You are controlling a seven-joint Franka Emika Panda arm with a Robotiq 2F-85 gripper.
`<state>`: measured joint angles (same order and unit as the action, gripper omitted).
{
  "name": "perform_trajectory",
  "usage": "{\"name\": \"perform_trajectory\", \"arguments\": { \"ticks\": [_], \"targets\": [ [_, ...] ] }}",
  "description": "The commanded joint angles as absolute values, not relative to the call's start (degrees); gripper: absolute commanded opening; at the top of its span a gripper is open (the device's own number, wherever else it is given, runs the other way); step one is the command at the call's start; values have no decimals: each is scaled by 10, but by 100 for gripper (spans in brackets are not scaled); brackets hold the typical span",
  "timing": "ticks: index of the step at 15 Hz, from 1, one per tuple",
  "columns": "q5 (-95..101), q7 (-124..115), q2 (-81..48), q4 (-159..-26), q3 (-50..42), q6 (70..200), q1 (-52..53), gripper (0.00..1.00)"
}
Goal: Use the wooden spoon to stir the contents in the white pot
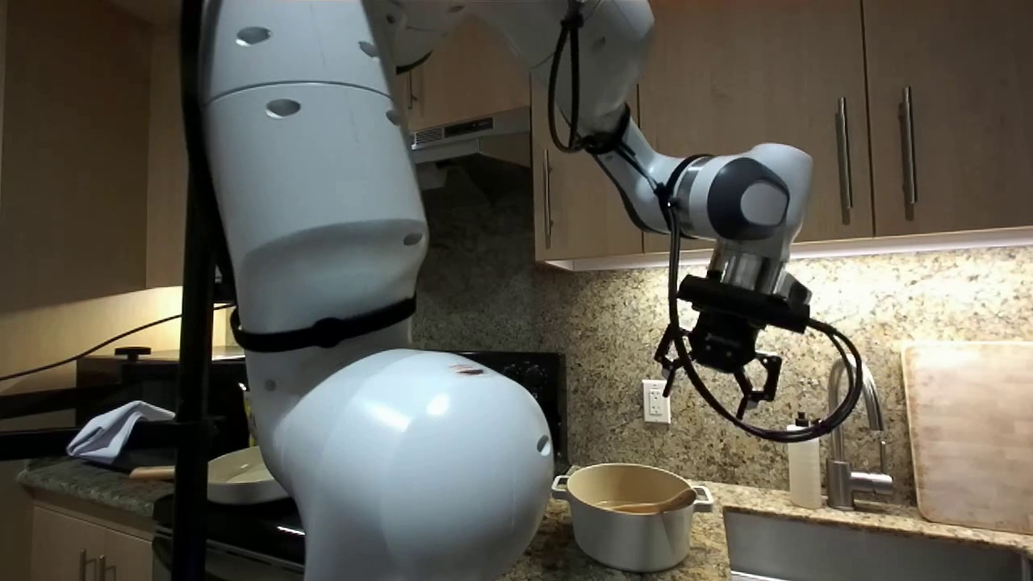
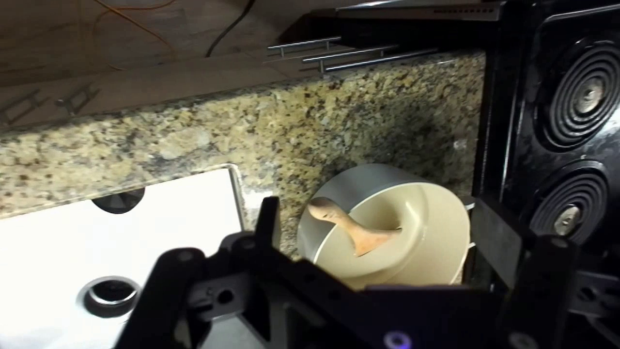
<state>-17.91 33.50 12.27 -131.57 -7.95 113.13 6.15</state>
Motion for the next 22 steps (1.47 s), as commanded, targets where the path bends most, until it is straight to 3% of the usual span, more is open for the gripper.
{"name": "perform_trajectory", "arguments": {
  "ticks": [1, 7, 22],
  "targets": [
    [-253, 340, 53, -1269, -72, 1103, 50, 100],
    [-312, 257, -43, -1193, -52, 1085, 19, 100],
    [-183, 174, -193, -1067, 5, 998, 13, 100]
  ]
}}
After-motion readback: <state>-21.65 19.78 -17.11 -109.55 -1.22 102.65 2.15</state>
